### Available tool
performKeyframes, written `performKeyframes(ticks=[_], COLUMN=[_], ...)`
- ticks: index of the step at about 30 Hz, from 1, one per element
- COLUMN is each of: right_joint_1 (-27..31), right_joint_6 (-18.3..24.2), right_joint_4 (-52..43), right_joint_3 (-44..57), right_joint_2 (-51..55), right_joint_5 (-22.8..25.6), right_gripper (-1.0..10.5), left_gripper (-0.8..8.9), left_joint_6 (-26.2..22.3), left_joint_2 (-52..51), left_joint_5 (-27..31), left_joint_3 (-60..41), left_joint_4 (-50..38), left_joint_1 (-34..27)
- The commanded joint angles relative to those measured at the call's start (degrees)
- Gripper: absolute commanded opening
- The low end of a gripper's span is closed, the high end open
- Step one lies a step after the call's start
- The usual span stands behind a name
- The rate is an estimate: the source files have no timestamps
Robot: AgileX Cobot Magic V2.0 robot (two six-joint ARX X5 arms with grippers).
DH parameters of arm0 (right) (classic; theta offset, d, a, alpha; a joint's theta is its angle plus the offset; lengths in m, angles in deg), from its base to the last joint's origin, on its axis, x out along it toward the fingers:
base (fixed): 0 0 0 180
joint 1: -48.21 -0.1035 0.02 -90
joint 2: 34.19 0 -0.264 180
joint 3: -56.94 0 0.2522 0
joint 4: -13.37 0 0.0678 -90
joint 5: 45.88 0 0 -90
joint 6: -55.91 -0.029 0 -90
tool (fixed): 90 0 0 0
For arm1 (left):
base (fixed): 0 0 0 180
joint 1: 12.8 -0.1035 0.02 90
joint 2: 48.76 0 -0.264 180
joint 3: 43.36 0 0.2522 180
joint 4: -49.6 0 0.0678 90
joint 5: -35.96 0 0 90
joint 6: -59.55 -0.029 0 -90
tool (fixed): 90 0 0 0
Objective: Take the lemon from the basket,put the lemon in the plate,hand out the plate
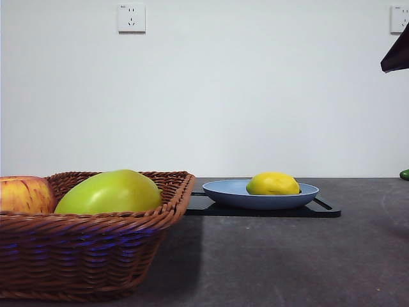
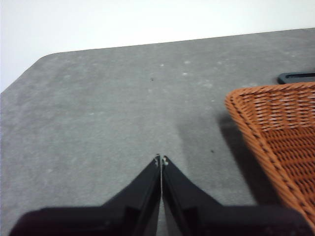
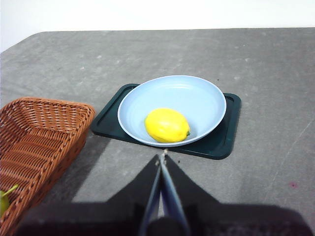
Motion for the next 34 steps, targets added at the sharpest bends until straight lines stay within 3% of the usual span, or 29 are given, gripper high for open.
performKeyframes(ticks=[1,19,21,25,30,34], right_joint_1=[-0.4,-0.4,-0.4,-0.1,4.9,13.2], right_joint_6=[-0.4,-0.3,5.1,6.6,8.3,9.1], right_joint_4=[-0.4,-0.4,-0.2,1.2,1.7,-0.6], right_joint_3=[-0.6,-0.6,-0.6,-0.6,1.0,6.0], right_joint_2=[-0.1,-0.1,-0.1,2.9,11.0,16.3], right_joint_5=[0.2,0.2,1.6,3.3,2.7,-0.2], right_gripper=[0.0,0.0,0.0,0.0,0.0,0.0], left_gripper=[0.08,0.08,0.08,0.08,0.08,0.08], left_joint_6=[0.6,0.6,0.6,0.6,0.6,0.6], left_joint_2=[-0.1,-0.1,-0.1,-0.1,-0.1,-0.1], left_joint_5=[-0.2,-0.2,-0.2,-0.2,-0.2,-0.2], left_joint_3=[-0.5,-0.5,-0.5,-0.5,-0.5,-0.5], left_joint_4=[0.1,0.1,0.1,0.1,0.1,0.1], left_joint_1=[-0.6,-0.6,-0.6,-0.6,-0.6,-0.6])
